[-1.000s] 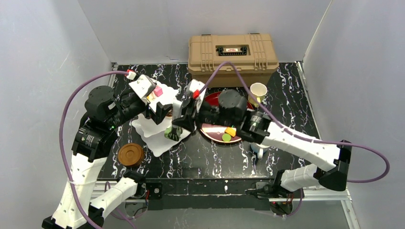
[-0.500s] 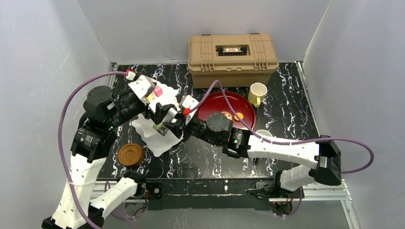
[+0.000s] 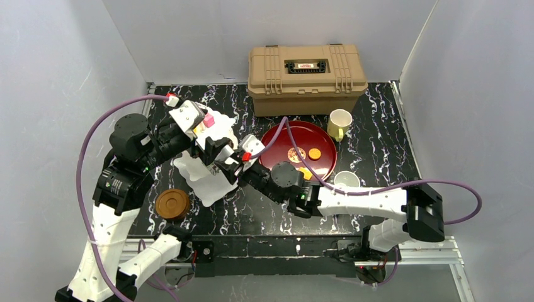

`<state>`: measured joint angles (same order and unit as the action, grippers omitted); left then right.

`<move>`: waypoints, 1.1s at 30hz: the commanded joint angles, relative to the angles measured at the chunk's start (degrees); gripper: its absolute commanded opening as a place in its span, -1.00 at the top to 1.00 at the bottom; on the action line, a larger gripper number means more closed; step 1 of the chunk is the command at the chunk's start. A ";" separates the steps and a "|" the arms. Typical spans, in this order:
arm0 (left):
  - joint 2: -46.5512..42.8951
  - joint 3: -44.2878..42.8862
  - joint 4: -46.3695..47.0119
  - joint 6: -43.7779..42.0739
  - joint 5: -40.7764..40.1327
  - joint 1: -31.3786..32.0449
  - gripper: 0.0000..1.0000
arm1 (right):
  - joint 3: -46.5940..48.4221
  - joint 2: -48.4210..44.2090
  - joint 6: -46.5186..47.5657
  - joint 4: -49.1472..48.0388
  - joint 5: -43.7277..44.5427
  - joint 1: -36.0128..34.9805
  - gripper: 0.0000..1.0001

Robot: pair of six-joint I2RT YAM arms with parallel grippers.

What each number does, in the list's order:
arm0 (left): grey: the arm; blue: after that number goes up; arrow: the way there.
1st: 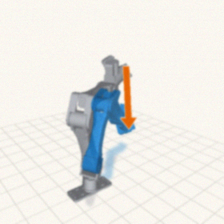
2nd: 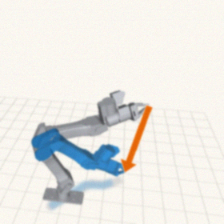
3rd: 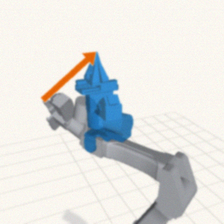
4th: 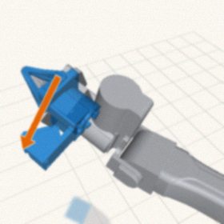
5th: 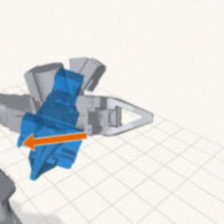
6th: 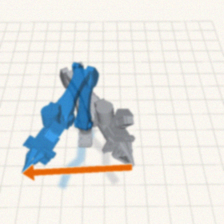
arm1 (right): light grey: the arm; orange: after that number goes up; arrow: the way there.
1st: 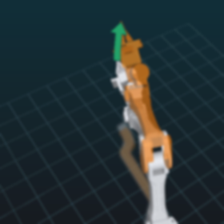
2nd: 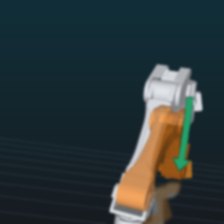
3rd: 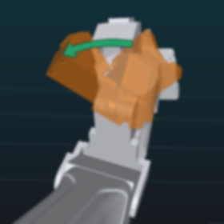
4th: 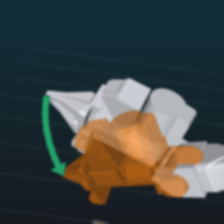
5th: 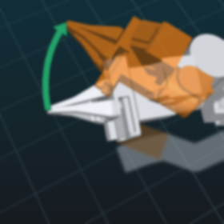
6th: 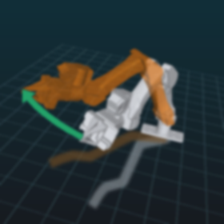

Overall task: Serve the afternoon tea
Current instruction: Place the desert on the desert table.

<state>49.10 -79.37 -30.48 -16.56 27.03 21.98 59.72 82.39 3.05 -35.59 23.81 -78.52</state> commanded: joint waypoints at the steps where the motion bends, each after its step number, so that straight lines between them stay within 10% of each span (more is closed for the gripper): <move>1: -0.63 -1.16 -0.47 -0.49 0.98 0.08 -0.96 | 0.32 1.05 1.13 -10.05 3.41 -0.62 0.92; 33: -1.63 -0.50 0.71 -0.35 -1.52 0.08 -0.96 | 4.16 9.66 3.07 -16.18 5.90 -1.81 0.80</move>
<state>48.45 -79.37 -30.13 -16.88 25.89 21.98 61.14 91.07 5.17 -45.67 28.45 -79.99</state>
